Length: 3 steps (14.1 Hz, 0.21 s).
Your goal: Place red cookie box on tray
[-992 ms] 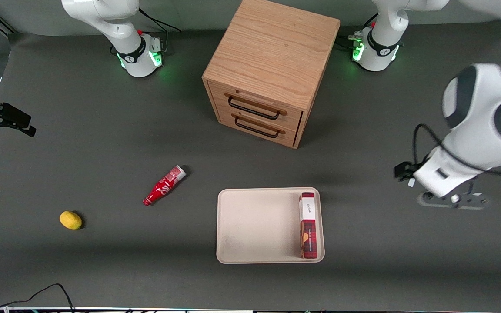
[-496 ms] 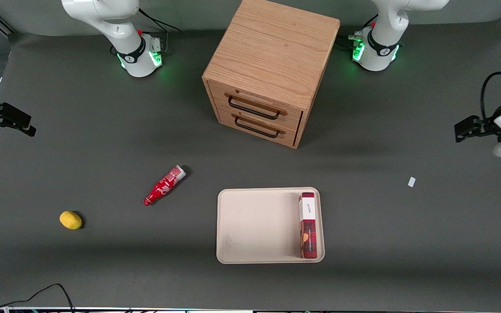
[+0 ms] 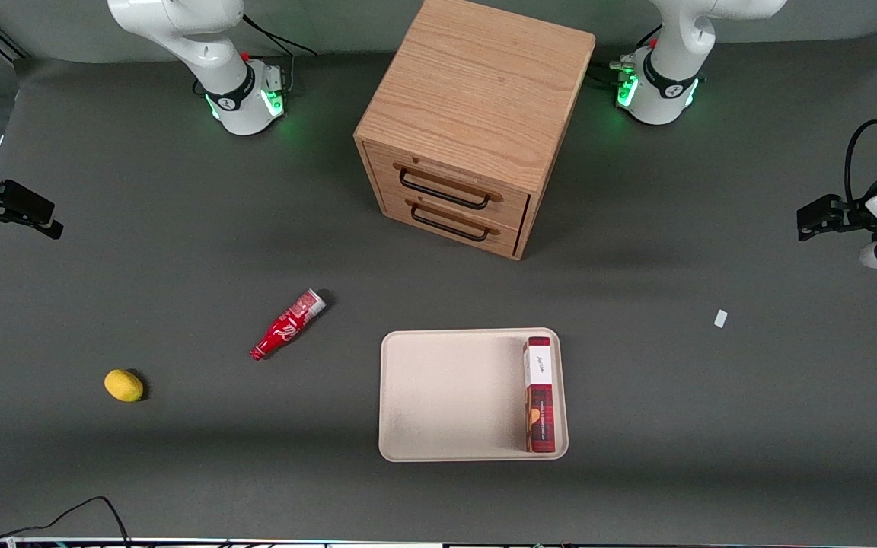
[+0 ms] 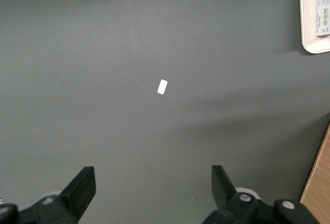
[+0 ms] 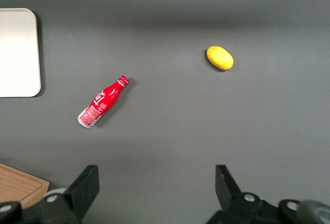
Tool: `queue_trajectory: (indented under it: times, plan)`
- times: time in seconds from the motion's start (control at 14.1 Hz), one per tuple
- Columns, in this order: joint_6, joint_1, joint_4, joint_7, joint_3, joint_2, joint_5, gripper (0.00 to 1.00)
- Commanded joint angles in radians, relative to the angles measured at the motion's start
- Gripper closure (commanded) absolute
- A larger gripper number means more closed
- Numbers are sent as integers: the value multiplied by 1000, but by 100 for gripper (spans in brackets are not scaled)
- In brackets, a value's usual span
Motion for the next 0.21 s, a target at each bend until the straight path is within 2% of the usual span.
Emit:
queue_trajectory:
  times: [0.0,0.14]
  plan:
    - [-32,-12,23,11,8,2,-10,0]
    - [-39,-12,24,11,8,0,-10,0]
